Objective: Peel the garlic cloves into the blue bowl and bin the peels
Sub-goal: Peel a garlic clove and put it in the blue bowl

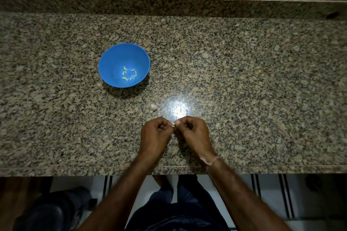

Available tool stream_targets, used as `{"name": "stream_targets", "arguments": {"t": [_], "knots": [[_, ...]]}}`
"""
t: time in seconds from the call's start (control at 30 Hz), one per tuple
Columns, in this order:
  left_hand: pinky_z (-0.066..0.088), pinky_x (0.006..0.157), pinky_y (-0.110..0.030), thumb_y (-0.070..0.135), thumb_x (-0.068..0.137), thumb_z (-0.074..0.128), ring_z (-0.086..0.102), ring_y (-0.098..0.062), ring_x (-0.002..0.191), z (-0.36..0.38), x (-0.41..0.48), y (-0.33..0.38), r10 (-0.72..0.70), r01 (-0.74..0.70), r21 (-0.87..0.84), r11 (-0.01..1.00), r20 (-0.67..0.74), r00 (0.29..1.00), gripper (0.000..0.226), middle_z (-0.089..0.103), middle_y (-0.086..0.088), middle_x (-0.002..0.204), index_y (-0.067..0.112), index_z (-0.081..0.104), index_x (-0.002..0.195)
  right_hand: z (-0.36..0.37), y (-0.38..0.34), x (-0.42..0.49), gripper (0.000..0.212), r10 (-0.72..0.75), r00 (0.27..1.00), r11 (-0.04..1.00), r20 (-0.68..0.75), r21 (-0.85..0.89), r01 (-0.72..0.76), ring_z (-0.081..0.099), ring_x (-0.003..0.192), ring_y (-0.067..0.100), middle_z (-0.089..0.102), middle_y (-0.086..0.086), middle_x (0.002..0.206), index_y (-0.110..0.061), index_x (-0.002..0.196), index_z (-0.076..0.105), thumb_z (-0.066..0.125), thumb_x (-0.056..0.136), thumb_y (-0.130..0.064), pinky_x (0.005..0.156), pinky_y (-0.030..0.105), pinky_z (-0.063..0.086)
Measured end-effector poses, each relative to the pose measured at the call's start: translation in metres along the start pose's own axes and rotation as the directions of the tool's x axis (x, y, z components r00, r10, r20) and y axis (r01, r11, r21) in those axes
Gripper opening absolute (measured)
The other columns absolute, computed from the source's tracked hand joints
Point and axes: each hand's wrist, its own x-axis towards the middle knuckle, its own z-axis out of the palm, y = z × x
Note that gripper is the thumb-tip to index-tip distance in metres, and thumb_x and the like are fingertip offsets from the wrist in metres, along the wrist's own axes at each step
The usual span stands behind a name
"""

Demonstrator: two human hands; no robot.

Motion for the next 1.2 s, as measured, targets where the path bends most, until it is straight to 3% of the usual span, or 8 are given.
{"name": "stream_targets", "arguments": {"t": [0.2, 0.3, 0.47, 0.6, 0.7, 0.97, 1.1, 1.2], "knots": [[0.035, 0.049, -0.011, 0.025, 0.091, 0.069, 0.056, -0.003, 0.057, -0.001, -0.002, -0.007, 0.17, -0.144, 0.228, 0.963, -0.099, 0.98, 0.02, 0.063, 0.007, 0.062, 0.023, 0.065, 0.072, -0.005, -0.001, 0.001, 0.013, 0.122, 0.99, 0.954, 0.067, 0.267, -0.135, 0.068, 0.076, 0.027, 0.074, 0.029, 0.09, 0.003, 0.097, 0.076, 0.072, 0.098, -0.009, 0.083, 0.047, 0.059], [0.045, 0.054, -0.022, 0.027, 0.089, 0.071, 0.059, -0.006, 0.061, -0.002, -0.002, -0.01, 0.188, -0.157, 0.246, 0.956, -0.106, 0.977, 0.015, 0.064, 0.007, 0.066, 0.024, 0.066, 0.075, -0.005, -0.003, 0.0, 0.013, 0.137, 0.988, 0.94, 0.067, 0.306, -0.151, 0.068, 0.077, 0.028, 0.074, 0.03, 0.093, 0.005, 0.099, 0.075, 0.073, 0.097, -0.008, 0.084, 0.047, 0.059], [0.044, 0.071, -0.007, 0.017, 0.099, 0.063, 0.064, -0.002, 0.085, -0.001, -0.005, -0.003, 0.274, -0.252, 0.178, 0.951, -0.107, 0.956, 0.014, 0.072, 0.009, 0.097, 0.017, 0.075, 0.107, -0.006, -0.004, -0.002, 0.009, 0.076, 0.996, 0.969, 0.038, 0.233, -0.083, 0.07, 0.073, 0.025, 0.076, 0.021, 0.085, -0.003, 0.094, 0.077, 0.075, 0.096, -0.012, 0.076, 0.043, 0.061], [0.05, 0.064, -0.016, 0.026, 0.097, 0.069, 0.066, -0.001, 0.076, -0.002, -0.008, -0.001, 0.265, -0.257, 0.101, 0.961, -0.077, 0.961, 0.01, 0.072, 0.012, 0.078, 0.023, 0.076, 0.09, -0.007, -0.006, -0.003, 0.007, 0.018, 0.999, 0.992, 0.033, 0.126, -0.022, 0.074, 0.076, 0.02, 0.078, 0.008, 0.083, -0.008, 0.094, 0.078, 0.075, 0.096, -0.013, 0.072, 0.035, 0.063], [0.049, 0.062, -0.012, 0.025, 0.096, 0.07, 0.067, 0.0, 0.073, -0.003, -0.008, 0.002, 0.209, -0.206, 0.04, 0.978, -0.062, 0.976, 0.013, 0.072, 0.013, 0.073, 0.023, 0.078, 0.086, -0.007, -0.005, -0.002, 0.004, -0.015, 1.0, 0.998, 0.015, 0.054, 0.014, 0.077, 0.082, 0.022, 0.079, 0.004, 0.085, -0.012, 0.094, 0.079, 0.076, 0.095, -0.014, 0.077, 0.042, 0.066], [0.061, 0.074, -0.046, 0.02, 0.095, 0.07, 0.074, -0.026, 0.074, -0.008, -0.003, 0.001, 0.041, -0.03, -0.167, 0.985, 0.062, 0.997, 0.015, 0.076, -0.003, 0.073, 0.017, 0.08, 0.083, -0.007, -0.004, -0.001, 0.007, -0.07, 0.997, 0.997, -0.024, -0.045, 0.069, 0.075, 0.084, 0.016, 0.078, -0.002, 0.086, -0.016, 0.091, 0.079, 0.075, 0.094, -0.011, 0.081, 0.042, 0.064], [0.058, 0.067, -0.038, 0.024, 0.093, 0.07, 0.072, -0.023, 0.074, -0.007, -0.003, 0.001, 0.032, -0.026, -0.119, 0.993, 0.045, 0.998, 0.016, 0.075, -0.001, 0.074, 0.018, 0.079, 0.082, -0.006, -0.006, -0.002, 0.006, -0.066, 0.998, 0.998, -0.008, -0.019, 0.066, 0.076, 0.084, 0.02, 0.079, 0.001, 0.087, -0.013, 0.094, 0.079, 0.074, 0.095, -0.01, 0.081, 0.045, 0.065], [0.048, 0.056, -0.015, 0.026, 0.094, 0.069, 0.067, -0.008, 0.067, -0.005, -0.003, 0.001, 0.074, -0.073, 0.019, 0.997, -0.011, 0.997, 0.012, 0.072, 0.005, 0.071, 0.021, 0.075, 0.084, -0.006, -0.009, -0.005, 0.007, -0.015, 0.999, 0.996, 0.03, 0.088, 0.013, 0.076, 0.084, 0.029, 0.078, 0.01, 0.088, -0.01, 0.097, 0.079, 0.072, 0.096, -0.008, 0.081, 0.05, 0.065]]}}
